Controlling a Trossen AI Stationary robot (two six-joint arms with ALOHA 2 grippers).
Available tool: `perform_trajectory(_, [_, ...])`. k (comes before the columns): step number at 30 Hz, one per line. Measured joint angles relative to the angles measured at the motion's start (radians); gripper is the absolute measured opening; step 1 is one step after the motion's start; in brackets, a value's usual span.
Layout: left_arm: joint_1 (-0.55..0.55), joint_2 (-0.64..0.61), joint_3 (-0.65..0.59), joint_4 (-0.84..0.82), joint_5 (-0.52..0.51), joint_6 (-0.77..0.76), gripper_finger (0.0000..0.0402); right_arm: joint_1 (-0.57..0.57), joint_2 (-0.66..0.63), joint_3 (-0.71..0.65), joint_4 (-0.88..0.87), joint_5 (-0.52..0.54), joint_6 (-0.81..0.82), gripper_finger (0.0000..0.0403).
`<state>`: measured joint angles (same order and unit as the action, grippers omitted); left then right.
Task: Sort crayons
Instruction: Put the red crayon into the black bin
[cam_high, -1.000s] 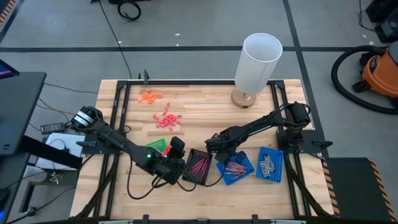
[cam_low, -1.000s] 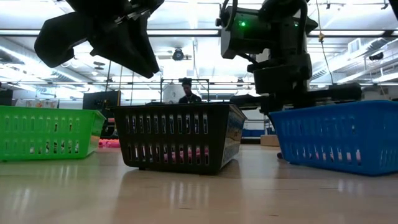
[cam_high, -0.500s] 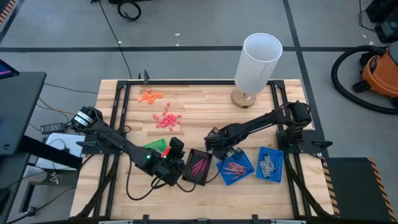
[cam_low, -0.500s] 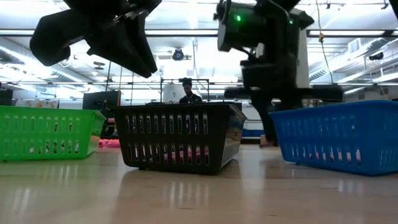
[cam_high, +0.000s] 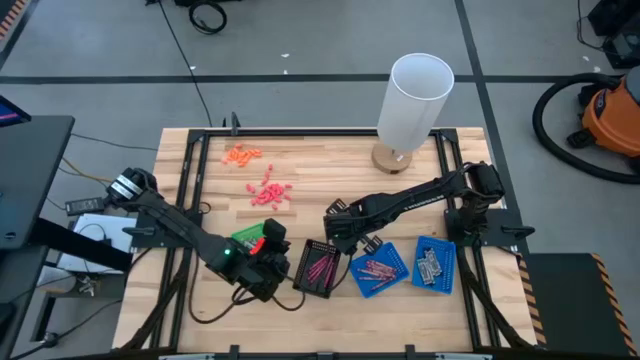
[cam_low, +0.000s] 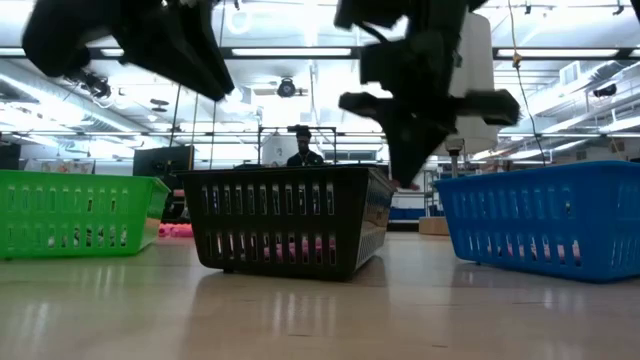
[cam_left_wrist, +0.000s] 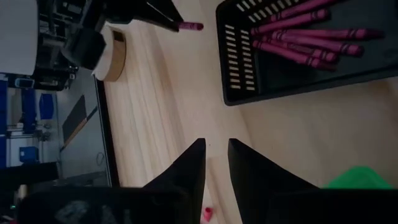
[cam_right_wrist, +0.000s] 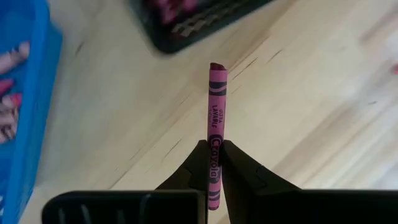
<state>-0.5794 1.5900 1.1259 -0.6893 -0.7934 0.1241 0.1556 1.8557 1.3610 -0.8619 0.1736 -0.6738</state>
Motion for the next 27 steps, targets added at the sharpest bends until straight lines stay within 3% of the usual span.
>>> perform_trajectory(9, [-0.008,-0.083,-0.001,-0.057,0.001,-0.071,0.0077,0.05,-0.001,0.109,0.032,-0.045,0.011,0.0032])
perform_trajectory(21, [-0.008,-0.095,-0.001,-0.064,0.001,-0.077,0.0077,0.09,0.0,0.111,0.272,-0.332,0.029,0.0038])
perform_trajectory(27, [-0.009,-0.095,-0.001,-0.062,0.001,-0.087,0.0077,0.089,0.021,0.039,0.409,-0.379,0.075,0.0038])
